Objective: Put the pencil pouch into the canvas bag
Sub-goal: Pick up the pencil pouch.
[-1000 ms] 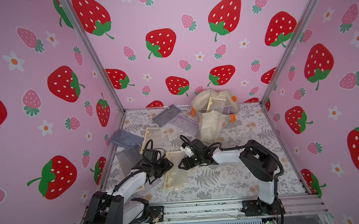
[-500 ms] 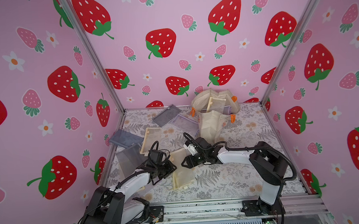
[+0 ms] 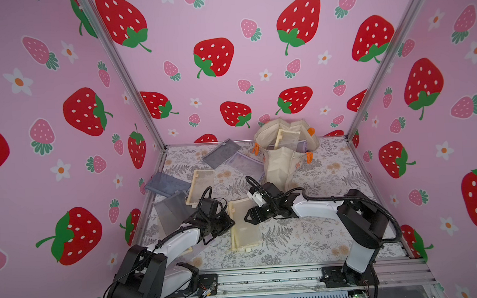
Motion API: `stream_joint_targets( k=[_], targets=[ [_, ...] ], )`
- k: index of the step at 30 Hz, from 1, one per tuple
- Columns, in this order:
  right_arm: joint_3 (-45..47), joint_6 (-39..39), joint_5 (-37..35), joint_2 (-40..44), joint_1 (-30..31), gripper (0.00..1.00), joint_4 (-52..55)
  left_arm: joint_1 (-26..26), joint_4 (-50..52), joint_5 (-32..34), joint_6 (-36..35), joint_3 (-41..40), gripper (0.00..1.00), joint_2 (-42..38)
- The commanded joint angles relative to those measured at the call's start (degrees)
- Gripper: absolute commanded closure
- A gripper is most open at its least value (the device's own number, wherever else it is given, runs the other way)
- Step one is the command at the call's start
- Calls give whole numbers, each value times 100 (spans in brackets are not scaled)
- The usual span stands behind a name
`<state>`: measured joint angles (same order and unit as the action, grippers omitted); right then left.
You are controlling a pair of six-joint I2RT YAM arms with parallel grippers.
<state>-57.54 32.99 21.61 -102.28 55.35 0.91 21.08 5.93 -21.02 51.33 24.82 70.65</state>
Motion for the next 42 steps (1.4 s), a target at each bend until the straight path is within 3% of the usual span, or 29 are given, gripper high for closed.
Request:
stream_joint_targets(
  k=[1,4,8,21,29,36,42],
  targets=[
    [44,12,-285,123,-45,24,233,36,-75,56,40,138,73,36],
    [160,169,-255,194,-200,15,206,36,-72,54,7,135,74,70],
    [148,226,-160,239,-282,12,120,32,-121,80,-17,120,74,189],
    [90,524,570,-244,-279,31,-618,37,-293,57,27,33,77,269],
    [54,656,723,-372,-254,32,-761,58,-360,36,35,41,79,324],
    [373,493,295,42,-249,31,-293,75,-356,64,26,3,83,326],
    [556,574,402,81,-194,31,-504,83,-371,80,43,-29,88,337]
  ],
)
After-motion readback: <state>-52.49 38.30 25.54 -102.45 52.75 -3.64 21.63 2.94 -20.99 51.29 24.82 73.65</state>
